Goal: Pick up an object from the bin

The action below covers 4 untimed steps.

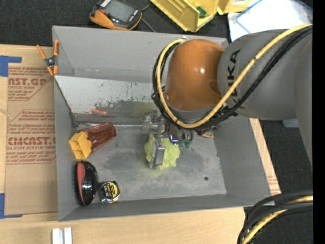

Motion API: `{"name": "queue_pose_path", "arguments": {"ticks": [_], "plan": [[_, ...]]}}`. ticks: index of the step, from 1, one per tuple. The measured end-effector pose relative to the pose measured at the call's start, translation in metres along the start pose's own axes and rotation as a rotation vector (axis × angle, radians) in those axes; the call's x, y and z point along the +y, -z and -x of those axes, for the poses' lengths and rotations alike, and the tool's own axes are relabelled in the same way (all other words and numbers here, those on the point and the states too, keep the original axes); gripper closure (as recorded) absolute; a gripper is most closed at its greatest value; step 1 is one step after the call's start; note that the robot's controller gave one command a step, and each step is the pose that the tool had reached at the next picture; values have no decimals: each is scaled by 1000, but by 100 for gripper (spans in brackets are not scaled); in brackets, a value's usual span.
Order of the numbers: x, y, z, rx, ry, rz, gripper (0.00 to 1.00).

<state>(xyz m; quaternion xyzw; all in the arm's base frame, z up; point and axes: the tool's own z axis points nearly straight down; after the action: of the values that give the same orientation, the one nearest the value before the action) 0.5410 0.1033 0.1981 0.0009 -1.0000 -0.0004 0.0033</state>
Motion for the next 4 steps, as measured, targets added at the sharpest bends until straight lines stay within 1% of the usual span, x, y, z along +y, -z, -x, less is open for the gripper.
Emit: {"name": "queue_pose_path", "arguments": {"ticks": [1, 2, 3, 4], "plan": [[-1, 4, 2, -8, -1, 1, 0], [75, -63, 17, -6, 331, 2, 0], [140, -55, 41, -11, 233, 2, 0], [144, -83, 50, -7, 601, 0, 0]]}}
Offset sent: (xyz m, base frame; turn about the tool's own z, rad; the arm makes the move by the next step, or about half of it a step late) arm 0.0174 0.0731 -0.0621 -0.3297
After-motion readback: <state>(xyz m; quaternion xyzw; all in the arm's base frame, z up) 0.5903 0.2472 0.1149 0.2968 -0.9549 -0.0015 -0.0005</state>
